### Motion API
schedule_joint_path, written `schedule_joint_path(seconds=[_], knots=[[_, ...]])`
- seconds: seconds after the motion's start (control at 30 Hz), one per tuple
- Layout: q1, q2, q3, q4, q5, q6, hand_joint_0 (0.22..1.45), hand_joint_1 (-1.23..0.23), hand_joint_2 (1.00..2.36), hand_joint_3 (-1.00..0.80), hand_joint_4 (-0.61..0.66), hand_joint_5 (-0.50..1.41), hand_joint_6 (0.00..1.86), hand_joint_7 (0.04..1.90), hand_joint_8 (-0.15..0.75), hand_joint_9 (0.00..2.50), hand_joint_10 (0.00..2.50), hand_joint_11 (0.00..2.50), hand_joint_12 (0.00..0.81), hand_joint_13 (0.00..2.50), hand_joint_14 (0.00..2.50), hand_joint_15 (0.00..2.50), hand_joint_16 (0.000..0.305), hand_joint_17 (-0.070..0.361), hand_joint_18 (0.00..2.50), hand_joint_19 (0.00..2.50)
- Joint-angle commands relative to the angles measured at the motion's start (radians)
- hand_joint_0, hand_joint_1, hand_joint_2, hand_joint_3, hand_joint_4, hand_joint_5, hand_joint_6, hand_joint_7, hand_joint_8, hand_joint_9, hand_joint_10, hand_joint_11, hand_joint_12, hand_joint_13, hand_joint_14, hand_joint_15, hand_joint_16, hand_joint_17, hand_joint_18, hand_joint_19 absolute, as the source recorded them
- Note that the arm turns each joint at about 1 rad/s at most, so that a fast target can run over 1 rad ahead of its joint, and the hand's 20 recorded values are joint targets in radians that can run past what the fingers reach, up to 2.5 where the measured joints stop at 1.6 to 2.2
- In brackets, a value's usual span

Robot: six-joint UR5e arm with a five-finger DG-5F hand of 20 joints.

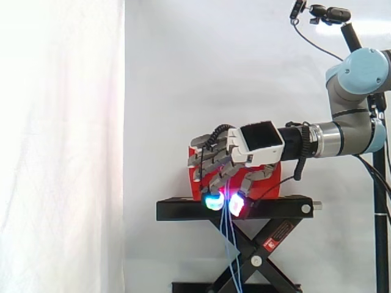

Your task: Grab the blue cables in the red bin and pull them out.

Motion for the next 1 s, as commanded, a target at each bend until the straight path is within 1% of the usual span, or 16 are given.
schedule_joint_path(seconds=[0.0, 0.13, 0.2, 0.37, 0.5, 0.57, 0.7, 0.77, 0.97], knots=[[0.001, 0.0, -0.001, 0.005, 0.0, 0.001, 0.8, -0.96, 1.0, -1.0, 0.03, 1.06, 0.01, 0.8, 0.208, 0.79, 0.01, 0.27, 0.297, 0.54, 0.01, 0.21, 0.041, 0.091, 0.36, 0.21], [0.003, 0.0, -0.002, 0.007, 0.0, 0.001, 0.8, -0.95, 1.0, -1.0, 0.03, 1.06, 0.01, 0.79, 0.209, 0.8, 0.01, 0.28, 0.297, 0.54, 0.01, 0.21, 0.041, 0.091, 0.37, 0.21], [0.001, 0.0, -0.002, 0.007, 0.002, 0.001, 0.79, -0.95, 1.0, -1.0, 0.05, 1.0, 0.02, 0.69, 0.208, 0.8, 0.01, 0.27, 0.297, 0.55, 0.01, 0.21, 0.041, 0.092, 0.37, 0.21], [0.004, 0.0, -0.002, 0.007, 0.0, 0.001, 0.79, -0.96, 1.0, -1.0, 0.07, 0.95, 0.02, 0.59, 0.211, 0.78, 0.01, 0.27, 0.299, 0.55, 0.01, 0.22, 0.041, 0.093, 0.38, 0.22], [0.007, 0.0, -0.004, 0.016, 0.002, 0.001, 0.78, -0.97, 1.0, -1.0, 0.08, 0.94, 0.02, 0.56, 0.208, 0.77, 0.01, 0.27, 0.298, 0.54, 0.01, 0.22, 0.042, 0.093, 0.37, 0.22], [0.009, 0.0, -0.017, 0.025, 0.0, 0.001, 0.78, -0.97, 1.0, -1.0, 0.08, 0.92, 0.02, 0.54, 0.212, 0.77, 0.01, 0.27, 0.3, 0.54, 0.01, 0.21, 0.042, 0.094, 0.37, 0.22], [0.007, 0.0, -0.027, 0.04, 0.002, 0.001, 0.78, -0.97, 1.0, -1.0, 0.08, 0.91, 0.02, 0.52, 0.213, 0.76, 0.01, 0.26, 0.301, 0.54, 0.01, 0.21, 0.042, 0.094, 0.37, 0.23], [0.009, -0.002, -0.027, 0.04, 0.0, 0.001, 0.78, -0.97, 1.0, -1.0, 0.09, 0.91, 0.02, 0.52, 0.213, 0.76, 0.01, 0.27, 0.3, 0.54, 0.01, 0.22, 0.042, 0.094, 0.37, 0.23], [0.004, 0.0, -0.027, 0.034, -0.003, 0.001, 0.78, -0.98, 1.0, -1.0, 0.08, 0.9, 0.02, 0.51, 0.213, 0.76, 0.01, 0.26, 0.301, 0.54, 0.01, 0.21, 0.042, 0.094, 0.37, 0.23]])
